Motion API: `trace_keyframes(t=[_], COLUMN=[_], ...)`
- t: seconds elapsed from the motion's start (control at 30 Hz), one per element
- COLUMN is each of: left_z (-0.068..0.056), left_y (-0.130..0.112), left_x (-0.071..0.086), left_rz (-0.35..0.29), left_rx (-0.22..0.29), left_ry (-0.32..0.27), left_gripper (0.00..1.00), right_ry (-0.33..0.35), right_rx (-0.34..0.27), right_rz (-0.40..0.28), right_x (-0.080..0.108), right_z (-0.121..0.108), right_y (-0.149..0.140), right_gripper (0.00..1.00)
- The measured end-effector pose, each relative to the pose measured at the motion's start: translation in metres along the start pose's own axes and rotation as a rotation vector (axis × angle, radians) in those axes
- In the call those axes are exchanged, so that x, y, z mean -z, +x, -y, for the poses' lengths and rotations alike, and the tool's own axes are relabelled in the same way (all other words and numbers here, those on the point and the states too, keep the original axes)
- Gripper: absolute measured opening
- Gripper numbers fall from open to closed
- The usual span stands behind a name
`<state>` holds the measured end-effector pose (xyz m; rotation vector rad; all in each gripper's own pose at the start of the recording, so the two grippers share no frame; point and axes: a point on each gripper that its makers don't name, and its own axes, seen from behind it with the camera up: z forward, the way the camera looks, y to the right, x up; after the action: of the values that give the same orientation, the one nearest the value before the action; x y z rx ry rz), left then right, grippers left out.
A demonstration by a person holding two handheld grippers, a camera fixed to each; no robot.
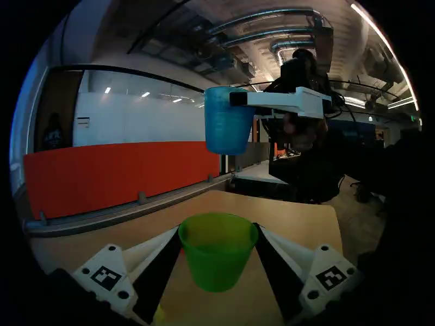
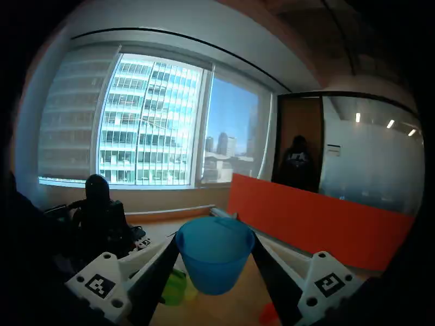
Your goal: Pour water
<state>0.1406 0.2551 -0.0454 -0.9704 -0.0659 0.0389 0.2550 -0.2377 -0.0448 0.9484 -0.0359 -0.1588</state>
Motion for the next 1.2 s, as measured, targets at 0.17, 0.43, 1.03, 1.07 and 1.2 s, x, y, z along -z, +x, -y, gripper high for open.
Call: trace_keyframes(t=[0.17, 0.43, 1.03, 1.07, 1.2], left_z=[0.001, 0.003, 0.007, 0.007, 0.007], left_y=[-0.003, -0.005, -0.008, -0.008, -0.009], left_x=[0.001, 0.001, 0.001, 0.000, -0.001], left_rz=[0.005, 0.014, 0.032, 0.034, 0.039], left_rx=[-0.002, -0.001, -0.008, -0.009, -0.013], left_ry=[0.005, 0.010, 0.019, 0.019, 0.021], left_gripper=[0.89, 0.89, 0.89, 0.89, 0.89], right_ry=[-0.030, -0.078, -0.136, -0.136, -0.139], right_rx=[-0.005, -0.010, -0.026, -0.025, -0.022], right_rz=[-0.001, -0.001, -0.009, -0.009, -0.008], right_x=[0.011, 0.029, 0.055, 0.056, 0.058], right_z=[-0.013, -0.033, -0.055, -0.056, -0.057], right_y=[-0.003, -0.010, -0.014, -0.015, -0.016], right_gripper=[0.92, 0.92, 0.92, 0.92, 0.92])
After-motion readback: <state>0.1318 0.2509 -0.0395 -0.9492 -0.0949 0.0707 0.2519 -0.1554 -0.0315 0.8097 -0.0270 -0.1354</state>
